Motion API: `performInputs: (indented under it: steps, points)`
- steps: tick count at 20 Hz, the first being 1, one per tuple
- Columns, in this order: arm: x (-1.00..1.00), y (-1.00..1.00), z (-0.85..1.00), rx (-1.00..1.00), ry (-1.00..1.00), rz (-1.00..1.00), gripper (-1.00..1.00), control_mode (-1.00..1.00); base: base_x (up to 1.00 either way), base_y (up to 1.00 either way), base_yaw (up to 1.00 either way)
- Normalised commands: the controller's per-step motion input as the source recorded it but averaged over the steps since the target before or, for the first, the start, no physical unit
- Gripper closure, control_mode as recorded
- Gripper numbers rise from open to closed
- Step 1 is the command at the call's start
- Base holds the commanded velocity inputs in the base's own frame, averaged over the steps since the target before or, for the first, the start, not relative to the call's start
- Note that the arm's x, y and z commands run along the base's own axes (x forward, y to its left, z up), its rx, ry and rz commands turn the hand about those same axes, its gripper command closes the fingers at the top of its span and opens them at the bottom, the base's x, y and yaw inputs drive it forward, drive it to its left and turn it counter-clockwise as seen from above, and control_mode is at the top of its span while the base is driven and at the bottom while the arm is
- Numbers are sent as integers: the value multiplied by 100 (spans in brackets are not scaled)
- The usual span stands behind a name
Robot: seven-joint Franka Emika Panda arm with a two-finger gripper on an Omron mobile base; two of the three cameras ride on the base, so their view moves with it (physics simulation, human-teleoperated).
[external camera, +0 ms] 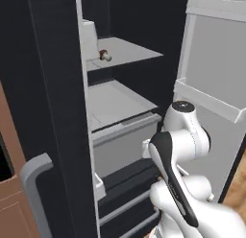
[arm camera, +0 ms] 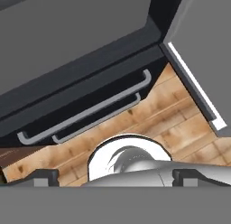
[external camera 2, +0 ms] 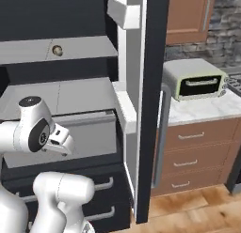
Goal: Gather the mushroom and lime from the fridge and place them on a tray on the dining counter. Then gather the chicken drumsticks from the fridge and place them on the other tray.
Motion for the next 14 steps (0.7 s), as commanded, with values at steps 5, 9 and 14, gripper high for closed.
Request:
performInputs:
  steps: [5, 9, 14]
  points:
    - [0, 0, 0, 0, 0, 0, -100, 100, 59, -4, 48]
    - [0, 0, 0, 0, 0, 0, -100, 100, 79, -17, 43]
    - [0, 0, 0, 0, 0, 0, -100, 100, 76, -19, 35]
